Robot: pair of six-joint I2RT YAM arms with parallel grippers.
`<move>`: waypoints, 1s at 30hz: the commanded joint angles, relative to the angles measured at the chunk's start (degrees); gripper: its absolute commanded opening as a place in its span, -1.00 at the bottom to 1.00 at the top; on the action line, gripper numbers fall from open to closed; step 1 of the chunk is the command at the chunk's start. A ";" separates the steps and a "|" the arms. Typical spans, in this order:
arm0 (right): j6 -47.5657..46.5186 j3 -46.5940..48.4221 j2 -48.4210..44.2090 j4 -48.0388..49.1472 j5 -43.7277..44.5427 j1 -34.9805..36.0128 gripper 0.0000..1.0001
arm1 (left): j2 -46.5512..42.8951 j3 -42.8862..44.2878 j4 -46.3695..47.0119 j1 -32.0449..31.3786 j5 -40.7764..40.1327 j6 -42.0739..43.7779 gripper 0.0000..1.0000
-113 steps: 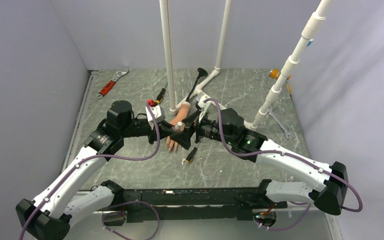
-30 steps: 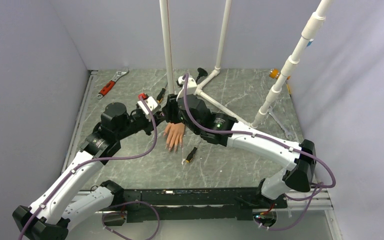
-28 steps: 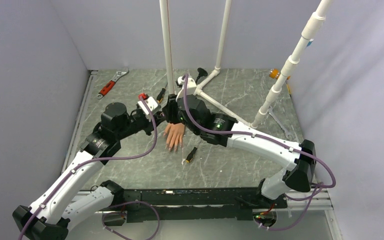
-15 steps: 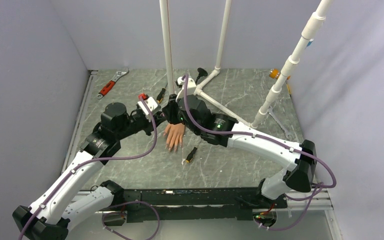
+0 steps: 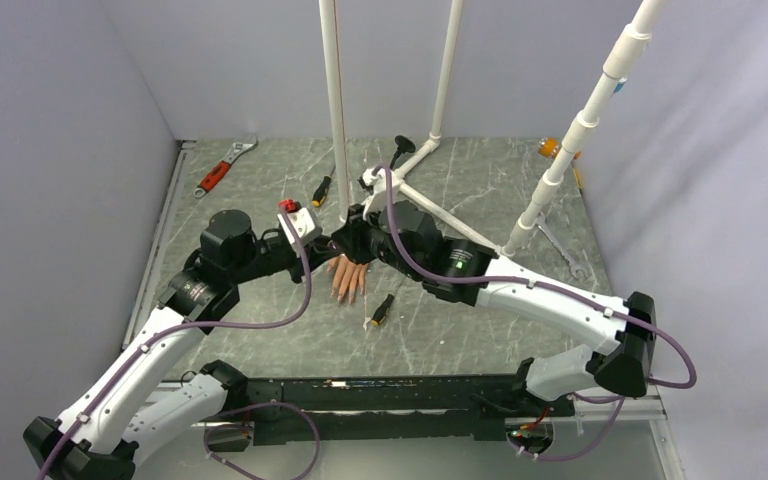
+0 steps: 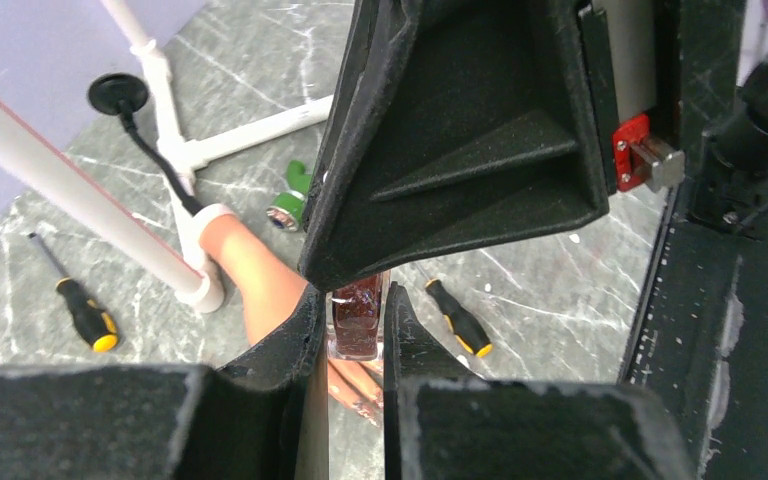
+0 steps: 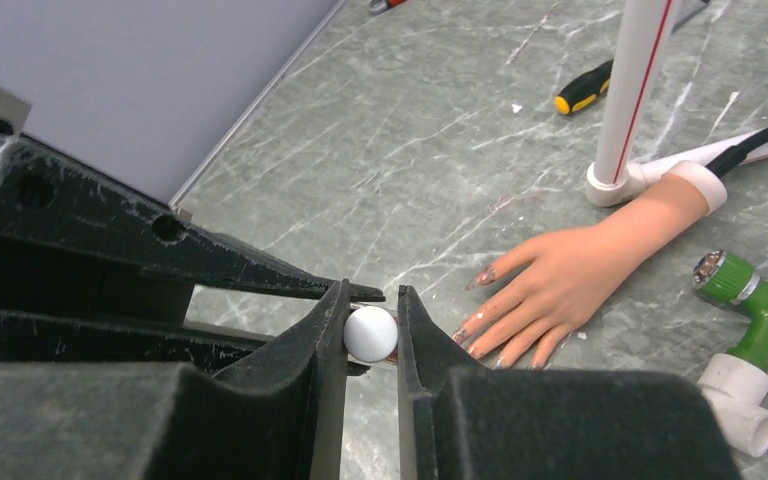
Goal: Paint the nails
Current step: Unscrew the nail polish bottle.
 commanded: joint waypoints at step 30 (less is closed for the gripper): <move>-13.91 -11.12 -12.46 6.10 -19.90 -0.79 0.04 | 2.24 3.72 -0.05 -0.21 23.15 3.07 -1.00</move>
